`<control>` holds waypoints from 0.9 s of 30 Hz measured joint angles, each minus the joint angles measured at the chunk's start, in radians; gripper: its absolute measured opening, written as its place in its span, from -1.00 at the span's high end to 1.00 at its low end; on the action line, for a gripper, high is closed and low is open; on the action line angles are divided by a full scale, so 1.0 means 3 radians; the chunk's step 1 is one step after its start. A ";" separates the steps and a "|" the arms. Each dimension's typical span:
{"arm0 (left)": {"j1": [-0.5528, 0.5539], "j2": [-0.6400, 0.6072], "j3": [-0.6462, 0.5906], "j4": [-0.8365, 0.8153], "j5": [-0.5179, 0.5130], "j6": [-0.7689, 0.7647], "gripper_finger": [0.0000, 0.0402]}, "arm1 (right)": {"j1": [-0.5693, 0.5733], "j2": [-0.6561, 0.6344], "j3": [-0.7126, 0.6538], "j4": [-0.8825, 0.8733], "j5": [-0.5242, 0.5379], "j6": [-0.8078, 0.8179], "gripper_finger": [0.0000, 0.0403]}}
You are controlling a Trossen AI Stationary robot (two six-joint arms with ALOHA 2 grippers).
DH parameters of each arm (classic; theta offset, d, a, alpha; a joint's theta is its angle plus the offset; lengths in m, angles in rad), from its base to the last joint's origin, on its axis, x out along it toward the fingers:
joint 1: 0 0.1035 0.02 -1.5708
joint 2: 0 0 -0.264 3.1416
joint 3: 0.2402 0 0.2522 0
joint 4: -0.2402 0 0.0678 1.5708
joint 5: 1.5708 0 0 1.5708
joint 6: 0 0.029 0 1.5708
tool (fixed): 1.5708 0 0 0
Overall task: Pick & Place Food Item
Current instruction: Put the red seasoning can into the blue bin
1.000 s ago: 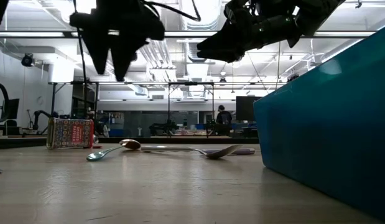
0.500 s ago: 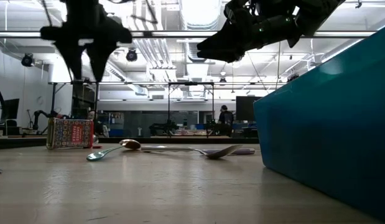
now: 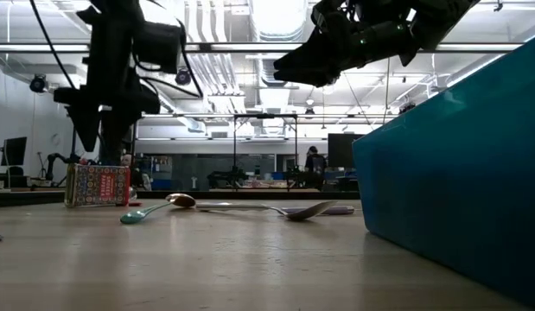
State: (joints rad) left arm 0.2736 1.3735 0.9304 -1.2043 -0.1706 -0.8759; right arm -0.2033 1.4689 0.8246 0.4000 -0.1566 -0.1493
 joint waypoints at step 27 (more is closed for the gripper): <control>0.0169 -0.0010 -0.0582 0.0836 0.0327 0.0391 -0.36 | -0.0001 0.0000 -0.0001 0.0000 0.0000 0.0000 -0.57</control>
State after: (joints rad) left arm 0.3244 1.3705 0.7558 -0.9534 -0.0724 -0.7586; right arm -0.2035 1.4689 0.8242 0.4000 -0.1566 -0.1493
